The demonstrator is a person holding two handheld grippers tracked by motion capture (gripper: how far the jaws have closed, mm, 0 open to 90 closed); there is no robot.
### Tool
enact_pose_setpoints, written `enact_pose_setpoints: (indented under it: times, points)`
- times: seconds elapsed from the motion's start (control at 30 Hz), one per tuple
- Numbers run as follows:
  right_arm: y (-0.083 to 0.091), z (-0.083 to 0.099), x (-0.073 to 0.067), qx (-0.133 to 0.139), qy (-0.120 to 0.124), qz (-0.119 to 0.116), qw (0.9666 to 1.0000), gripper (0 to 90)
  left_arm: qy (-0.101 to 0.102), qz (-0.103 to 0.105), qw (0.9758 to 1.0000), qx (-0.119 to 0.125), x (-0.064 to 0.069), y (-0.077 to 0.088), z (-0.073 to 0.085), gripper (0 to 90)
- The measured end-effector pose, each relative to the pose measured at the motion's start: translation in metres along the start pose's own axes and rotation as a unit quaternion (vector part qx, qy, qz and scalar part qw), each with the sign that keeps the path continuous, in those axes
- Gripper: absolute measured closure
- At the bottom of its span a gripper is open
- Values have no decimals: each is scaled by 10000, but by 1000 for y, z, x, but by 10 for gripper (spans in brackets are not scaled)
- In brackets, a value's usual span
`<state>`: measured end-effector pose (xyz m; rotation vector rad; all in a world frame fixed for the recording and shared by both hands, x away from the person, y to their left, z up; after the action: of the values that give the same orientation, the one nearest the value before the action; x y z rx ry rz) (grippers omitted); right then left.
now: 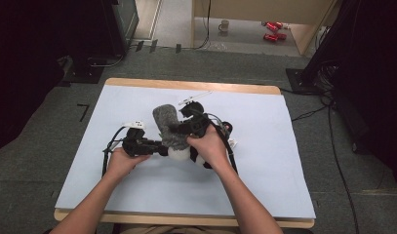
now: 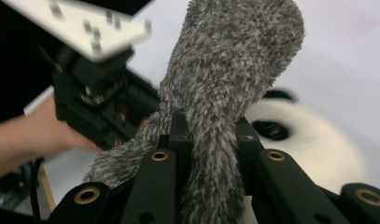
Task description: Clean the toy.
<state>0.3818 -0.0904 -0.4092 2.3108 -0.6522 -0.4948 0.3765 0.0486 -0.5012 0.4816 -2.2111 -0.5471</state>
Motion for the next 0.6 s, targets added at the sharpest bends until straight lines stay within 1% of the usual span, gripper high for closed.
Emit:
enact_pose_setpoints:
  times: [0.03,0.07,0.1,0.13,0.17,0.23,0.27,0.3,0.37,0.43,0.47,0.5,0.53,0.57,0.6]
  points:
    - [0,0,0,0,0,0,10000,762,0,0,10000,0,0,0,0,699]
    - [-12,8,-3,-206,54,13,9998,762,1,-15,10000,36,0,0,-1,705]
    - [-12,8,-3,-206,54,13,9998,762,29,-39,10000,50,1,0,-1,705]
    - [-21,18,-1,-328,163,135,9992,762,58,-137,9999,2,0,-2,-1,719]
    - [-21,20,1,-210,204,127,9995,762,42,-143,9999,10,0,-2,-1,726]
    - [-18,23,7,-170,95,93,9998,762,-59,-205,9998,23,2,-3,-3,741]
    - [-14,24,10,-163,75,121,9998,761,-82,-239,9997,16,3,-3,-3,746]
    - [-12,24,11,-169,97,151,9997,761,-118,-278,9995,22,3,-4,-4,751]
    - [-9,25,12,-177,107,189,9996,760,-117,-297,9995,17,3,-5,-5,757]
    - [-2,25,16,-189,175,358,9990,761,-37,-255,9997,28,2,-5,-5,758]
    - [4,26,21,-206,245,550,9980,759,-43,-264,9996,47,1,-5,-6,759]
    - [4,26,21,-206,245,550,9980,759,-43,-264,9996,47,1,-5,-6,759]
    - [10,28,23,-248,264,660,9972,759,-118,-326,9994,38,2,-5,-6,759]
    - [10,28,23,-248,264,660,9972,759,-118,-326,9994,38,2,-5,-6,760]
    - [15,30,24,-293,344,795,9958,757,-134,-343,9993,24,2,-5,-6,760]
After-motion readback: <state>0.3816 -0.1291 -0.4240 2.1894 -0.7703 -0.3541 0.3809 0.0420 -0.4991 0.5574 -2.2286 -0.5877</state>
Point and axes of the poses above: each handheld gripper's, and its own axes: y roughly backward along the jaws, z roughly out of its underside, x roughly to its right, the point moved 6 cm from there along -y, roughly forward along the jaws, and after that the axes turned 13 degrees about y, right-handed, at the moved point
